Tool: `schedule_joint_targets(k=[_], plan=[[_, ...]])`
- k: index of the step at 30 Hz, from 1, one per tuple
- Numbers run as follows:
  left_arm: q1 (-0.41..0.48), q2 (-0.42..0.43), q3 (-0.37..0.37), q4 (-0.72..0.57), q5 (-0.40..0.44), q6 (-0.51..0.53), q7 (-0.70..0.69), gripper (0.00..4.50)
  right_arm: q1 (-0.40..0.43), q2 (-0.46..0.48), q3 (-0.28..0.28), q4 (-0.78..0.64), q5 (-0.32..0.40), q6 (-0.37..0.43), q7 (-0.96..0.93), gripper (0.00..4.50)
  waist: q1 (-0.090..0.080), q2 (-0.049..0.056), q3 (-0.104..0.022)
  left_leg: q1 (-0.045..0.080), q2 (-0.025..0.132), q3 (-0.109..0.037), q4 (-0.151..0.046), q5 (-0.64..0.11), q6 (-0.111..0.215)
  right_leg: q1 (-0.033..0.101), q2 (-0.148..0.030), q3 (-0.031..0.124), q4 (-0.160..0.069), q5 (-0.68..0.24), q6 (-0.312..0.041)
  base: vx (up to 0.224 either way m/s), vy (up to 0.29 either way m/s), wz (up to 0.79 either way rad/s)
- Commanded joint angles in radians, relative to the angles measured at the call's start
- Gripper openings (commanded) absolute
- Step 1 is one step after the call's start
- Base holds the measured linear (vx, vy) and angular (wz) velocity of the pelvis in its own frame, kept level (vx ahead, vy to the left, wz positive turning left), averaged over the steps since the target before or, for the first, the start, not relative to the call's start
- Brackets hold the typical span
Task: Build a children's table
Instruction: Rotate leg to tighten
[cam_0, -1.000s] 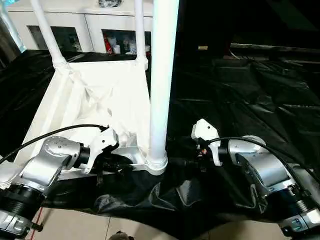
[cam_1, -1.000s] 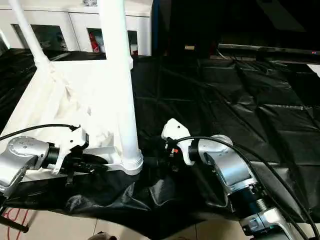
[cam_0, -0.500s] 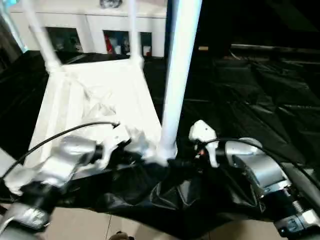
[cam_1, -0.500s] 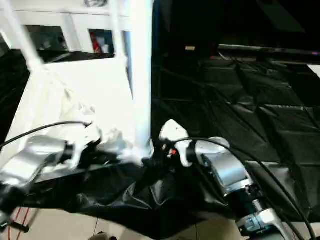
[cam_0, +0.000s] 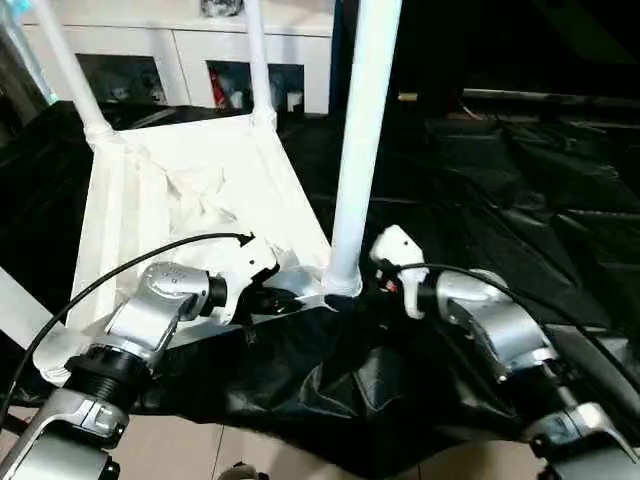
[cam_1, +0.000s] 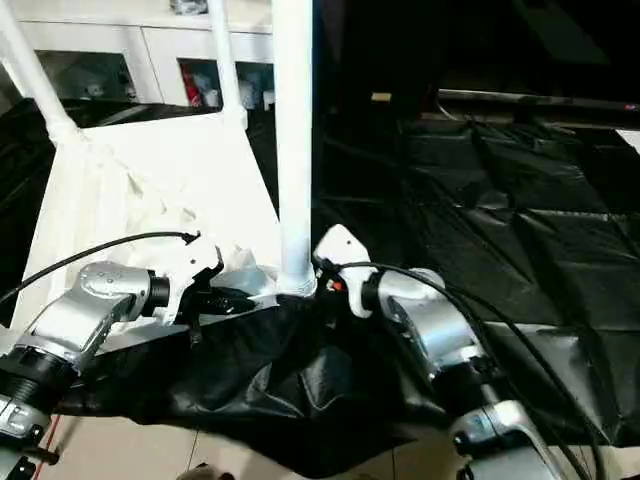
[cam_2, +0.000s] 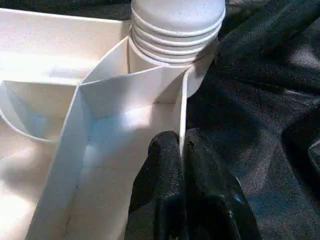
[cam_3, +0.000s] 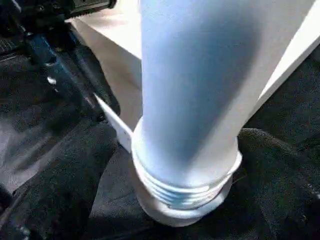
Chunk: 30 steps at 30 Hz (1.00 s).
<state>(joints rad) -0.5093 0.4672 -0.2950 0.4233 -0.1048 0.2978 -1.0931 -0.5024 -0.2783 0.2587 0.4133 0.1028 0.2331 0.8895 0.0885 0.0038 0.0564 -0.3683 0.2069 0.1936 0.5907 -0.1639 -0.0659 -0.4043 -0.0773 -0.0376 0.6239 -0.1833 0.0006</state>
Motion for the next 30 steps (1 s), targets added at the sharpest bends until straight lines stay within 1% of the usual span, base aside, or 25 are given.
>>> schedule_joint_targets(k=[1,3,6,10,12,14,18,21,22,23,24,25,26,27,28,29,30], plan=[[0.002,-0.008,0.014,-0.002,-0.024,-0.016,-0.008,0.00,-0.013,0.004,-0.020,0.018,0.001,-0.009,-0.007,4.36,-0.001,-0.005,-0.063,0.015,0.017,-0.014,-0.074,-0.302,-0.025,0.035,-0.052,0.034,-0.085,-0.307,-0.177,0.000,0.000,0.00],[0.002,-0.010,0.015,0.000,-0.023,-0.018,-0.010,0.00,-0.021,0.014,-0.021,0.044,0.000,-0.024,-0.009,4.03,-0.001,-0.004,-0.063,0.014,0.017,-0.014,-0.074,-0.303,-0.026,0.035,-0.053,0.034,-0.086,-0.316,-0.175,0.000,0.000,0.00],[0.006,-0.012,0.017,-0.001,-0.021,-0.019,-0.017,0.00,-0.028,0.024,-0.022,0.069,-0.004,-0.042,-0.014,3.92,-0.002,-0.003,-0.064,0.015,0.017,-0.014,-0.074,-0.302,-0.028,0.033,-0.053,0.035,-0.085,-0.307,-0.178,0.000,0.000,0.00],[0.008,-0.012,0.018,-0.001,-0.019,-0.021,-0.020,0.00,-0.037,0.032,-0.021,0.099,-0.005,-0.059,-0.020,3.58,-0.002,-0.001,-0.064,0.015,0.018,-0.014,-0.075,-0.305,-0.027,0.034,-0.052,0.034,-0.084,-0.294,-0.182,0.000,0.000,0.00],[0.006,-0.012,0.019,0.001,-0.018,-0.021,-0.019,0.00,-0.043,0.041,-0.025,0.118,-0.003,-0.066,-0.024,3.45,-0.002,-0.003,-0.064,0.015,0.017,-0.013,-0.075,-0.308,-0.027,0.034,-0.052,0.034,-0.085,-0.300,-0.184,0.000,0.000,0.00],[0.006,-0.012,0.019,0.002,-0.018,-0.021,-0.019,0.00,-0.046,0.048,-0.028,0.127,-0.003,-0.069,-0.027,3.17,-0.002,-0.002,-0.063,0.016,0.018,-0.014,-0.075,-0.310,-0.027,0.034,-0.053,0.035,-0.085,-0.308,-0.183,0.000,0.000,0.00],[0.008,-0.014,0.022,0.001,-0.017,-0.019,-0.017,0.00,-0.052,0.060,-0.026,0.154,-0.012,-0.094,-0.032,2.88,-0.003,-0.001,-0.063,0.016,0.018,-0.014,-0.076,-0.314,-0.029,0.033,-0.052,0.034,-0.085,-0.301,-0.185,0.000,0.000,0.00],[0.009,-0.018,0.025,0.001,-0.018,-0.011,-0.012,0.00,-0.049,0.066,-0.024,0.161,-0.014,-0.102,-0.037,2.80,-0.004,0.002,-0.062,0.016,0.018,-0.015,-0.078,-0.330,-0.032,0.032,-0.052,0.035,-0.087,-0.320,-0.180,0.000,0.000,0.00],[0.000,-0.028,0.028,0.017,-0.008,-0.001,0.017,0.00,-0.044,0.074,-0.025,0.166,-0.015,-0.102,-0.051,2.78,-0.004,0.002,-0.062,0.017,0.018,-0.014,-0.078,-0.332,-0.033,0.032,-0.053,0.035,-0.088,-0.323,-0.179,0.000,0.000,0.00],[0.000,-0.028,0.028,0.017,-0.008,-0.001,0.017,0.00,-0.044,0.074,-0.025,0.166,-0.015,-0.102,-0.051,2.78,-0.004,0.000,-0.062,0.016,0.017,-0.014,-0.077,-0.331,-0.033,0.032,-0.053,0.035,-0.088,-0.326,-0.178,0.000,0.000,0.00],[-0.030,-0.064,0.041,0.056,0.009,0.025,0.098,0.00,-0.030,0.100,-0.036,0.176,-0.024,-0.100,-0.116,2.75,-0.004,0.000,-0.061,0.017,0.018,-0.014,-0.078,-0.333,-0.034,0.031,-0.053,0.035,-0.089,-0.334,-0.176,0.000,0.000,0.00],[-0.038,-0.074,0.045,0.066,0.012,0.028,0.117,0.00,-0.028,0.108,-0.040,0.180,-0.026,-0.098,-0.136,2.75,-0.006,-0.003,-0.060,0.016,0.016,-0.013,-0.078,-0.336,-0.034,0.029,-0.052,0.036,-0.091,-0.344,-0.173,0.000,0.000,0.00],[-0.050,-0.089,0.052,0.081,0.016,0.034,0.148,0.00,-0.024,0.119,-0.047,0.186,-0.029,-0.095,-0.167,2.75,-0.005,-0.002,-0.059,0.022,0.017,-0.012,-0.077,-0.342,-0.040,0.025,-0.051,0.036,-0.094,-0.365,-0.169,0.000,0.000,0.00],[-0.067,-0.111,0.059,0.101,0.022,0.038,0.189,0.00,-0.021,0.140,-0.057,0.200,-0.034,-0.092,-0.222,2.75,-0.004,-0.003,-0.059,0.022,0.015,-0.015,-0.078,-0.350,-0.044,0.028,-0.055,0.035,-0.096,-0.396,-0.161,0.000,0.000,0.00],[-0.094,-0.146,0.072,0.127,0.026,0.044,0.249,0.00,-0.018,0.176,-0.077,0.216,-0.033,-0.077,-0.301,2.75,-0.006,-0.004,-0.058,0.020,0.015,-0.016,-0.079,-0.350,-0.045,0.028,-0.054,0.035,-0.097,-0.405,-0.156,0.000,0.000,0.00],[-0.110,-0.170,0.081,0.143,0.028,0.047,0.288,0.00,-0.017,0.200,-0.091,0.226,-0.031,-0.067,-0.352,2.75,-0.006,-0.001,-0.058,0.022,0.015,-0.016,-0.080,-0.354,-0.050,0.024,-0.054,0.035,-0.100,-0.413,-0.150,0.000,0.000,0.00],[-0.110,-0.170,0.081,0.143,0.028,0.047,0.288,0.00,-0.017,0.200,-0.091,0.226,-0.031,-0.067,-0.352,2.74,-0.006,-0.003,-0.061,0.022,0.014,-0.016,-0.078,-0.351,-0.051,0.025,-0.055,0.035,-0.100,-0.412,-0.147,0.000,0.000,0.00]])
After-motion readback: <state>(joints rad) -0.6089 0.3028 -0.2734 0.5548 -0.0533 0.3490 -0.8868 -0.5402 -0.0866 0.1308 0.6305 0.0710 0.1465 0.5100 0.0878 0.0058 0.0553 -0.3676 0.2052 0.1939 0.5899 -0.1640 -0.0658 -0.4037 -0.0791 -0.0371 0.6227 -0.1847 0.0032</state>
